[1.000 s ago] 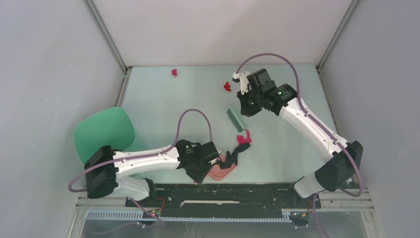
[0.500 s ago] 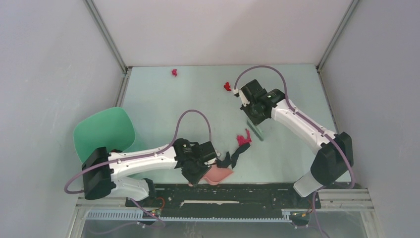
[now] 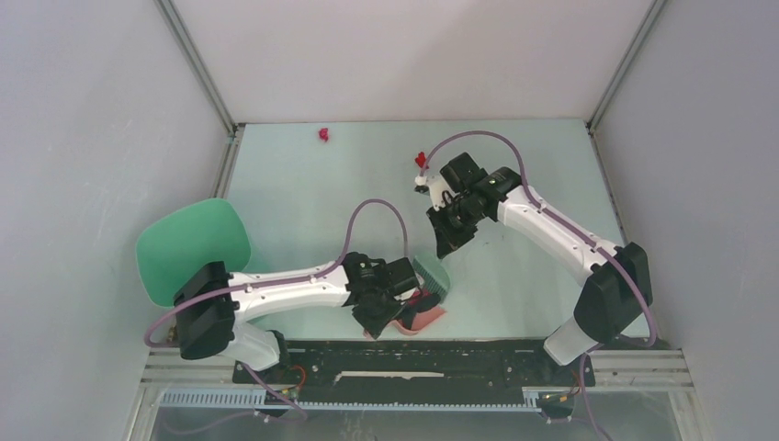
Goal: Sweep away the paper scraps from the table
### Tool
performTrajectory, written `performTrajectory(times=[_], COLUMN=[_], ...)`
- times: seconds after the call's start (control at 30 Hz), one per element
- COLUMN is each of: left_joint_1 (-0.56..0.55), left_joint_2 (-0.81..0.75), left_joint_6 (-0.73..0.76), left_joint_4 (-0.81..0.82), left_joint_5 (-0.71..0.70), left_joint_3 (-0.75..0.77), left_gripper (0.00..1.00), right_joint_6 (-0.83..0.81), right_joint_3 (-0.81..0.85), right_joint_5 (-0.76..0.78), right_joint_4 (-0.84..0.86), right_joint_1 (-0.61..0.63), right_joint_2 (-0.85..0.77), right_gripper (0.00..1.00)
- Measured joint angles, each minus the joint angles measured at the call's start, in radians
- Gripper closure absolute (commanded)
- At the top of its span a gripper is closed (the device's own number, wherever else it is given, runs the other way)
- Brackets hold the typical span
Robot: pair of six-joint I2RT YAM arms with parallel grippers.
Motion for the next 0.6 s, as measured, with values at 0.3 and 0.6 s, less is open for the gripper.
performTrajectory(times=[0.3,0.6], left_joint_1=[0.0,0.0], left_joint_2=[0.024,-0.119], left_joint_6=[-0.002,-0.027], left_joint_4=[0.039,0.05], left_joint_5=[-0.032,-0.098], left_joint_3=[0.043,-0.003], left_gripper=[1.0,1.0], right_joint_6=[0.003,-0.026], right_joint_3=[0.013,0.267], right_joint_5=[-0.079,0.021], right_joint_4=[-0.038,-0.15], right_joint_1=[-0.02,-0.044], right_joint_2=[-0.012,-0.028], right_gripper=[1.0,1.0])
